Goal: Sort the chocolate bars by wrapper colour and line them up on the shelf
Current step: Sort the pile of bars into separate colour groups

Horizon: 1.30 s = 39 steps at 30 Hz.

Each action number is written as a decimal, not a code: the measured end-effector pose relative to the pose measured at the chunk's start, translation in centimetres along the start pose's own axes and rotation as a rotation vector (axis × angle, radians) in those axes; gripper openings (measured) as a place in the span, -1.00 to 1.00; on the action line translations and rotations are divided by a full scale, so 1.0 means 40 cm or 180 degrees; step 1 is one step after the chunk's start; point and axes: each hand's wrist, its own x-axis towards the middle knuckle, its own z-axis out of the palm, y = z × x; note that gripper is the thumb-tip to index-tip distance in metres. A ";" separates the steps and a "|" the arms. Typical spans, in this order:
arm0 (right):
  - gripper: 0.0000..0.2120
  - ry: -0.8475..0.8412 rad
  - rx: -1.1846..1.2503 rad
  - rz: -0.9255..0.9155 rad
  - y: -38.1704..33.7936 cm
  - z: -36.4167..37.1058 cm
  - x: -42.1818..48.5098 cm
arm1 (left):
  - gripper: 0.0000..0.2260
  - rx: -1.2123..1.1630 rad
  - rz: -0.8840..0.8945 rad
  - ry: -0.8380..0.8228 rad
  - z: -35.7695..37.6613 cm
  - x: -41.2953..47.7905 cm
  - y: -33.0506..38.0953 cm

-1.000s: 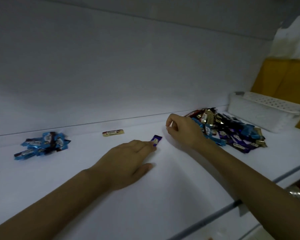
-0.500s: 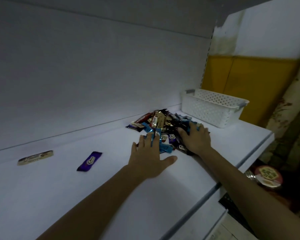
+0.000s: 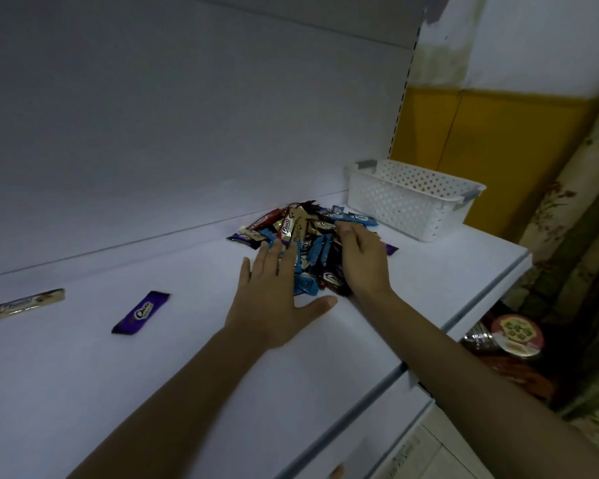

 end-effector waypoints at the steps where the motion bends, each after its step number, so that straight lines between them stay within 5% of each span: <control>1: -0.76 -0.0009 -0.0019 -0.0070 0.000 0.000 -0.004 | -0.08 0.0005 0.0045 0.0033 0.000 -0.003 0.002; 10: -0.76 0.0056 0.0100 -0.0332 0.025 0.005 0.014 | -0.51 0.0356 0.0742 0.0544 -0.012 -0.012 0.021; 14: -0.78 0.0095 0.0572 0.0186 0.032 -0.019 0.046 | -0.63 0.0078 0.0572 0.0408 -0.010 0.022 0.067; 17: -0.79 0.0011 0.0478 0.0024 0.053 -0.092 0.116 | -0.49 0.0082 -0.0054 0.0519 0.021 0.104 0.137; 23: -0.77 -0.0452 0.0226 0.0021 0.166 -0.198 0.195 | -0.14 0.0369 -0.1191 -0.0408 0.097 0.267 0.191; 25: -0.77 -0.0541 0.0518 0.0128 0.174 -0.199 0.205 | -0.16 0.0420 -0.1200 -0.0374 0.097 0.303 0.186; 30: -0.76 -0.1011 -0.0249 -0.0267 0.184 -0.184 0.212 | -0.30 0.0810 -0.0944 0.0043 0.074 0.349 0.168; 34: -0.80 -0.0942 -0.0302 -0.0356 0.181 -0.182 0.213 | -0.32 0.0500 -0.0853 -0.0017 0.054 0.374 0.164; 39: -0.83 -0.0965 -0.0456 -0.0312 0.185 -0.183 0.212 | -0.45 -0.0267 -0.0746 0.0756 -0.004 0.380 0.126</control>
